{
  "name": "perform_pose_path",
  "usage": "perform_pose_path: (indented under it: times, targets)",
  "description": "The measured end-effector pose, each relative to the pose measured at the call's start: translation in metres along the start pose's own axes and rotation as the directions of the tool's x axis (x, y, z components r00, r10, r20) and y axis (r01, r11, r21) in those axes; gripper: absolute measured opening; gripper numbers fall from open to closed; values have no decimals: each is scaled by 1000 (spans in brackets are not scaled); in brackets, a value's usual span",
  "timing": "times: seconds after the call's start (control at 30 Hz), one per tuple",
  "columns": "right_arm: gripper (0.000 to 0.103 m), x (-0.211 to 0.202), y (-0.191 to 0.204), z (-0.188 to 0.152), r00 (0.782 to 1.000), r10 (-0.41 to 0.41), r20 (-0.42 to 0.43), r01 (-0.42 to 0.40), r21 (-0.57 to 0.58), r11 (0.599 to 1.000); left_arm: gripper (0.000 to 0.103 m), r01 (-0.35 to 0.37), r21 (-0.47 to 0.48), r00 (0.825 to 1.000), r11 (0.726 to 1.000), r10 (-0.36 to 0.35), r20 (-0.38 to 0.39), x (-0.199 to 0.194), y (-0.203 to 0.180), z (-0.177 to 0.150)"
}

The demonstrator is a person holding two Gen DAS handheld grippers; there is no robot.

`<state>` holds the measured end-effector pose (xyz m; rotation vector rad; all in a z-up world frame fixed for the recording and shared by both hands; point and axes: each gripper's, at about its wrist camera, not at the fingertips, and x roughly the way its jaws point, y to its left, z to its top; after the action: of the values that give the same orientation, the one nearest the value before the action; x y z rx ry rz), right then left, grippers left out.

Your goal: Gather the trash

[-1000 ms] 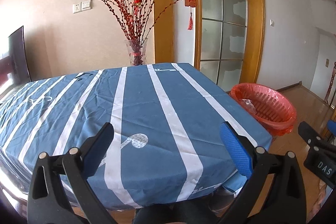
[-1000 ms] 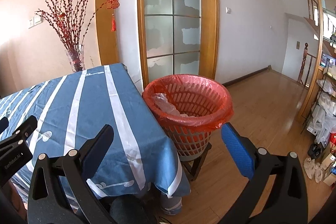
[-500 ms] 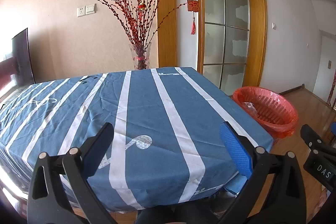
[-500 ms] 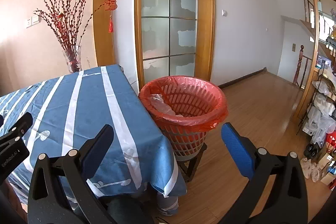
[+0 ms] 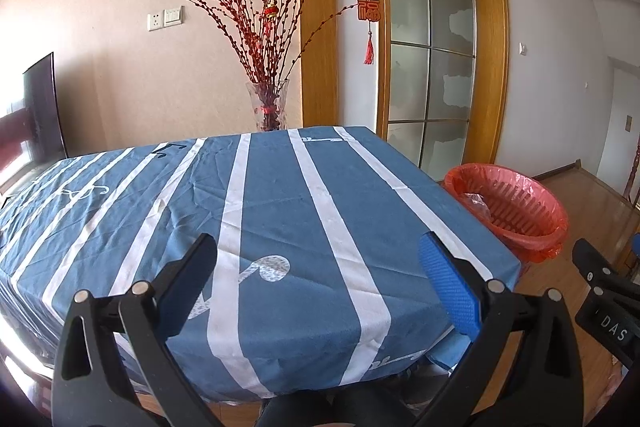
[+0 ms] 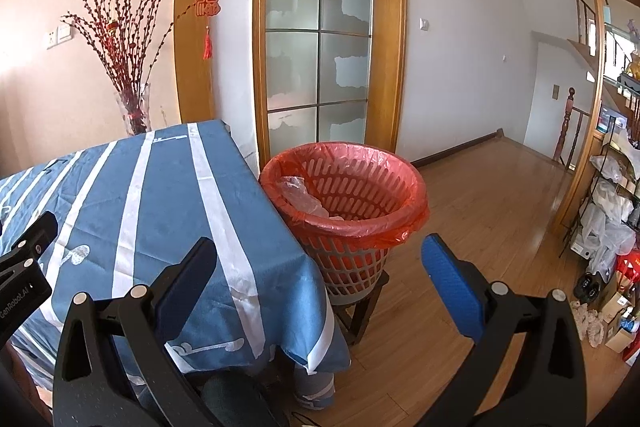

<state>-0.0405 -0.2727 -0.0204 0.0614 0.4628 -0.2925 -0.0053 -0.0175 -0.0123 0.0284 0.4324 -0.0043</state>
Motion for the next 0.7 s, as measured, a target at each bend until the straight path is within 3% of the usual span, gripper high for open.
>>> perform_pose_path:
  times: [0.7]
  targets:
    - [101, 1, 2, -2, 1000, 6, -8, -6, -6, 1000, 99, 5, -9, 1000, 1000, -5, -5, 1, 0, -1]
